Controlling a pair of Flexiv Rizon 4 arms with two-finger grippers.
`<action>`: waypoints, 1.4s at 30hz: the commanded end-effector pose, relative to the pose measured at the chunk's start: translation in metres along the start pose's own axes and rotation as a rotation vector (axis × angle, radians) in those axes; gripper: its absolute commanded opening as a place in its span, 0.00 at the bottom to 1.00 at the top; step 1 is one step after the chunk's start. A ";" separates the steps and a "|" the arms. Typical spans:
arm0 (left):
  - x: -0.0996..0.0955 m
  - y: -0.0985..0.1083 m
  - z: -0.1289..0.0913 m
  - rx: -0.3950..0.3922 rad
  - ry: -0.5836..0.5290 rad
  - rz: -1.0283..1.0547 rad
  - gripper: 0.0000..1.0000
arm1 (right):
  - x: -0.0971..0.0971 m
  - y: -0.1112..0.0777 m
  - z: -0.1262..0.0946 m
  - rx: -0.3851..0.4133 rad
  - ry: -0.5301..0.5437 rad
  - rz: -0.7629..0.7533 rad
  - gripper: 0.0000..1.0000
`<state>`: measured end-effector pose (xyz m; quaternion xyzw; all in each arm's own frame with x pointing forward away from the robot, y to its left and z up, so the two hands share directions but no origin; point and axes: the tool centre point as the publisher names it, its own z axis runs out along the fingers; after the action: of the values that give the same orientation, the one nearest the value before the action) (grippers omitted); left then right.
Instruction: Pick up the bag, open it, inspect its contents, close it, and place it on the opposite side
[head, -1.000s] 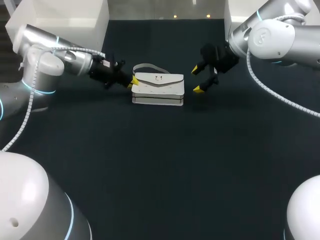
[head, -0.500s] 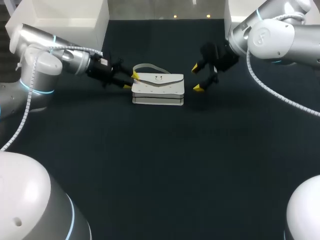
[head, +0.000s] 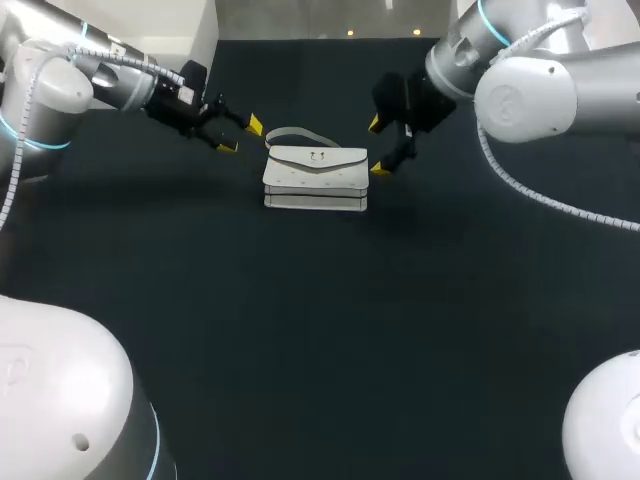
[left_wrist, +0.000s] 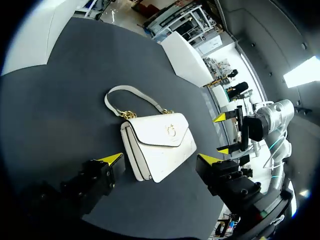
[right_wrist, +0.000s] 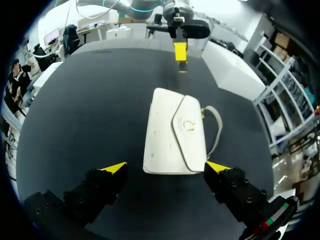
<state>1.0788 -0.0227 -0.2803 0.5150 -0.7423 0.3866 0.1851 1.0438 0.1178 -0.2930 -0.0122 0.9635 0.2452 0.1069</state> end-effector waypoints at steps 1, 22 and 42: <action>0.015 -0.004 -0.021 -0.036 -0.093 0.229 1.00 | 0.015 0.009 -0.003 0.118 -0.148 -0.008 1.00; 0.039 -0.011 -0.032 -0.073 -0.325 0.429 1.00 | 0.027 0.012 -0.006 0.154 -0.301 -0.029 1.00; 0.042 -0.031 -0.016 -0.058 -0.360 1.325 1.00 | 0.049 0.046 0.016 0.201 -0.406 -0.137 1.00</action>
<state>1.0904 -0.0426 -0.2273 0.1990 -0.9223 0.3056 -0.1282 0.9984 0.1620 -0.2863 -0.0285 0.9558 0.1423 0.2556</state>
